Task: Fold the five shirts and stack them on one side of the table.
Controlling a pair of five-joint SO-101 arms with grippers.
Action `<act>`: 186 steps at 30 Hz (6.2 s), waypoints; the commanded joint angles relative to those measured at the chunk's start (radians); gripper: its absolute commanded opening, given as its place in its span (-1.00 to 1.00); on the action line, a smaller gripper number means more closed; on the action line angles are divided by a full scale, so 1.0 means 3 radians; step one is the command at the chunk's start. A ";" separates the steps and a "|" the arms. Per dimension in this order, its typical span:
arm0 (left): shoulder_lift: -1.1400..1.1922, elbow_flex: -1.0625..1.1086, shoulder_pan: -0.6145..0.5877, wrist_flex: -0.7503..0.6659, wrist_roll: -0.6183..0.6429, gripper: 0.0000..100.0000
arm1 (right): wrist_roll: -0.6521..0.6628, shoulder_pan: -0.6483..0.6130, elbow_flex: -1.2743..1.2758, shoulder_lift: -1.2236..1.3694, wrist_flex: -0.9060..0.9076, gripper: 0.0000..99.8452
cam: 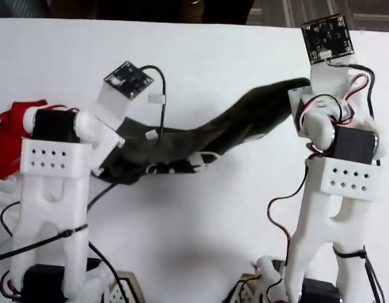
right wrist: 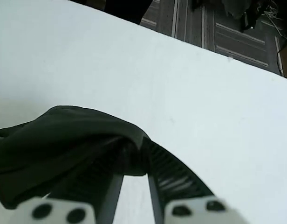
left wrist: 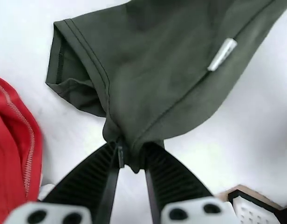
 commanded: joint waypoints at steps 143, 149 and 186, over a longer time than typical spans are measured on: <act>0.0557 0.2289 0.1074 -0.1908 0.0752 -0.92 | -0.0005 -0.0008 0.0312 -0.0130 0.0003 -0.96; 0.0552 0.1885 0.1048 -0.1432 0.0747 -0.93 | -0.0005 -0.0008 0.0312 -0.0130 0.0003 -0.96; -0.0568 -0.2749 -0.0977 0.0020 -0.0087 -0.93 | -0.0179 0.0228 -0.2833 -0.0289 0.0760 -0.96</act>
